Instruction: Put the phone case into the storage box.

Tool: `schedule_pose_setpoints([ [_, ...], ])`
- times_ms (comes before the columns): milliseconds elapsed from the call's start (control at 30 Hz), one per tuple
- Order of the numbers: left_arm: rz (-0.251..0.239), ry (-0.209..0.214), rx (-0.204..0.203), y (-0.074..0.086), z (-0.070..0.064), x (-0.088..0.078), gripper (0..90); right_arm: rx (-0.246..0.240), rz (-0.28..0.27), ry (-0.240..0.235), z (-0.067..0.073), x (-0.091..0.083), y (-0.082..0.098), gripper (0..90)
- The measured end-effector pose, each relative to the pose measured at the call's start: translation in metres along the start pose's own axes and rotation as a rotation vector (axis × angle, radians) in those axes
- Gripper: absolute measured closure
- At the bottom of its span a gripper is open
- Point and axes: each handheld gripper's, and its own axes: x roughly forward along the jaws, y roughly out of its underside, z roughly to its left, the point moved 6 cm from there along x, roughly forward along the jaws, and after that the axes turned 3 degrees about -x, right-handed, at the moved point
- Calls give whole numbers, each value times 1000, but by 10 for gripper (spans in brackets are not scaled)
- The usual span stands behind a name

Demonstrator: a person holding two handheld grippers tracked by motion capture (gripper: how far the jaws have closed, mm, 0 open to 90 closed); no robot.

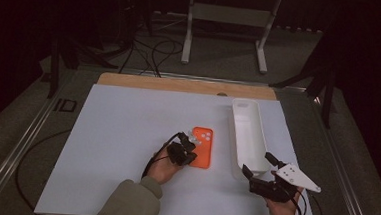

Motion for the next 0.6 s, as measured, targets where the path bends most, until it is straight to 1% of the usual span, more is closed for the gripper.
schedule_pose_setpoints([
  [100,-1,-20,-10,4,7,-3,900,2,0,-2,-1,0,-1,92],
  [200,-7,-35,-38,9,18,-8,900,0,-3,-1,-1,0,-2,92],
  [267,-8,-56,-49,12,25,-11,900,2,-1,-1,-2,0,-2,92],
  [300,-1,-67,-49,14,29,-12,900,1,-1,-1,-2,0,-3,92],
  [333,-1,-67,-49,14,29,-12,900,1,-1,-1,-2,0,-3,92],
  [367,-3,-83,-59,17,35,-15,900,1,1,-6,-2,1,-3,92],
  [433,-3,-110,-70,20,42,-17,900,0,4,-6,-3,2,-3,92],
  [467,-3,-110,-70,20,42,-17,900,2,6,-5,-3,2,-3,92],
  [500,-3,-121,-86,22,47,-19,900,1,6,-6,-3,3,-3,92],
  [533,-7,-117,-92,23,48,-19,900,0,5,-7,-3,3,-4,92],
  [600,-8,-124,-87,23,48,-19,900,1,5,-6,-3,4,-4,92],
])
